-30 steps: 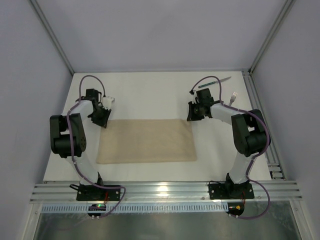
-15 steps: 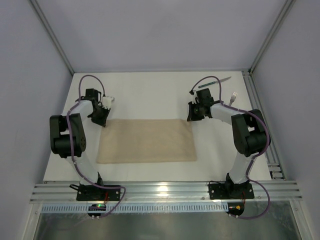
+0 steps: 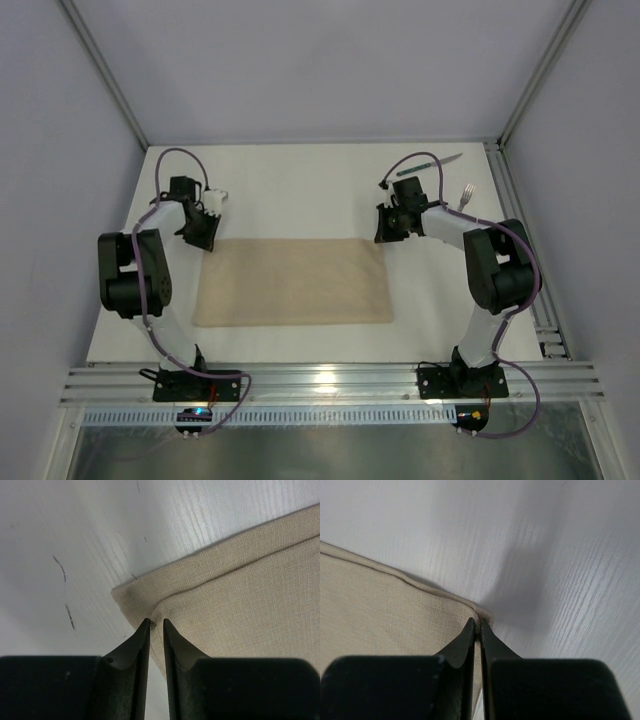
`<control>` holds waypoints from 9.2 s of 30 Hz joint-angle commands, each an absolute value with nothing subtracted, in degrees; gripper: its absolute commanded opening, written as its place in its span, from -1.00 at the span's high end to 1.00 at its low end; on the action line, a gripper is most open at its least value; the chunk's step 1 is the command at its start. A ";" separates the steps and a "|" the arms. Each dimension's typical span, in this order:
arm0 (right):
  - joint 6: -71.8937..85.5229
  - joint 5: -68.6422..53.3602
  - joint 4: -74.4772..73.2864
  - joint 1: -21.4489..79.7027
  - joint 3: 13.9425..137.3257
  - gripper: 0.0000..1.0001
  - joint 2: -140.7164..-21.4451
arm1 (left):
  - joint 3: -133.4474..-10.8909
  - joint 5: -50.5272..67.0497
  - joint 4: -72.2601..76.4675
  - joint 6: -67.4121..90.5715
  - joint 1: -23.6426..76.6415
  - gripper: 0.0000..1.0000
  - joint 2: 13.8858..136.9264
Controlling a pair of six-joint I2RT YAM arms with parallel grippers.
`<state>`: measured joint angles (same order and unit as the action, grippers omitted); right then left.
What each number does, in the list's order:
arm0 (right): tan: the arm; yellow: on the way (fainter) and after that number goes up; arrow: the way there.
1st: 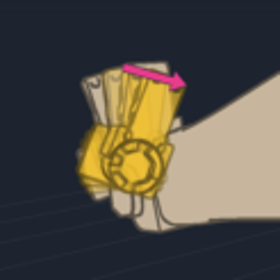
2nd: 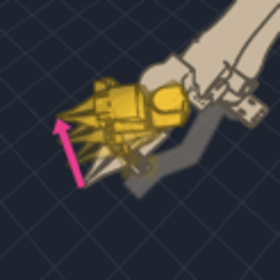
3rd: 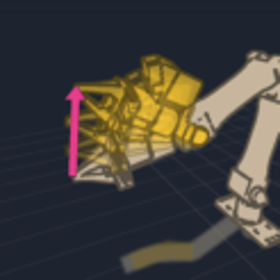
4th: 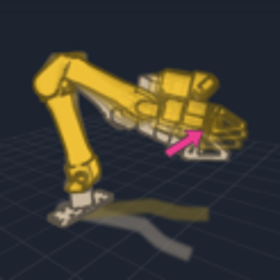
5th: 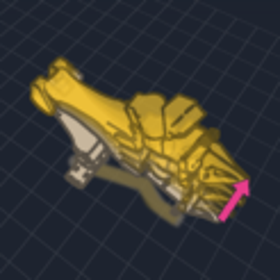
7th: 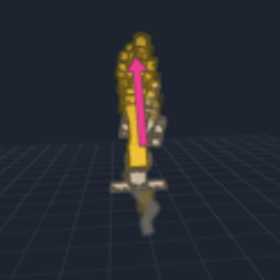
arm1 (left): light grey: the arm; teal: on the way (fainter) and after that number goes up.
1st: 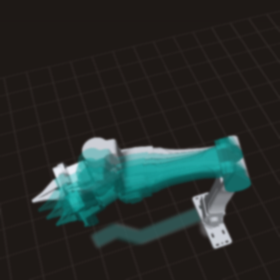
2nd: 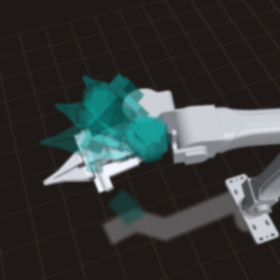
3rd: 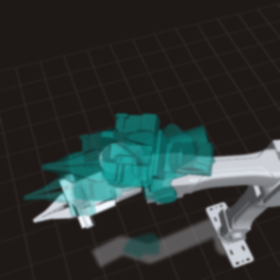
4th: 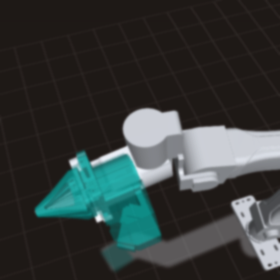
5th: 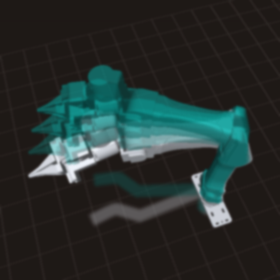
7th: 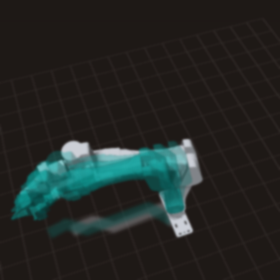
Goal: Fold the napkin into a case and place the utensils inside
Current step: Smooth out the rectangle-folded napkin at the center of the board, then pick up the rectangle-folded napkin from the center of the board, then move the rectangle-folded napkin to the center of the board.
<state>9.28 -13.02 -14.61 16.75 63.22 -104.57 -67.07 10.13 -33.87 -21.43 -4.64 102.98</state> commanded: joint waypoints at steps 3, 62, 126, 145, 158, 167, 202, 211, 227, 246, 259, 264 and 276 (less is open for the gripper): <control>8.61 -13.09 -14.33 16.61 64.86 0.93 -101.60 | -67.94 10.81 -32.43 -21.62 -4.75 0.67 103.97; 10.55 -9.93 -14.33 16.26 72.07 0.92 -108.46 | -70.31 7.03 -23.38 -15.21 -7.03 1.00 103.81; 24.25 -5.19 -19.86 42.10 40.97 0.92 -87.90 | -46.85 1.76 -39.73 -24.26 -7.03 0.50 94.04; 23.12 4.06 -29.29 41.12 52.11 0.93 -72.85 | -47.81 7.82 -40.69 -24.96 -7.03 0.46 88.86; 23.11 -28.72 -12.03 53.17 85.14 0.93 -115.18 | -49.22 8.88 -40.25 -23.47 -7.03 0.44 88.94; 22.07 -34.90 -26.16 53.44 100.36 0.93 -129.81 | -50.01 9.32 -40.17 -23.38 -7.03 0.43 89.65; 28.56 -9.85 -32.25 29.80 38.94 0.83 -71.74 | -49.92 9.67 -40.96 -25.49 -6.94 0.42 88.86; 33.48 -13.62 -25.59 29.62 32.88 0.23 -71.62 | -49.75 11.16 -41.31 -25.40 -7.03 0.42 88.07; 34.37 -13.98 -18.28 29.45 28.39 0.74 -76.90 | -49.13 10.72 -41.75 -25.84 -6.94 0.41 86.66; 27.16 -12.66 -19.69 25.14 34.36 0.93 -77.52 | -62.83 11.69 -39.92 -16.09 -9.05 -0.27 92.00; 25.14 -13.89 -15.38 21.80 36.65 0.93 -82.79 | -71.19 5.17 -35.86 -13.62 -4.49 0.30 109.77; 23.03 -13.71 -14.68 18.81 38.75 0.93 -86.03 | -73.65 7.38 -36.03 -13.71 -2.20 0.62 113.63; 16.88 -16.34 -19.60 11.78 48.15 0.93 -93.07 | -87.80 9.58 -37.88 -10.55 2.29 0.70 120.06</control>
<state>20.43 -17.32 -16.64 11.97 45.32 -91.22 -86.72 6.87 -39.33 -12.69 2.26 118.39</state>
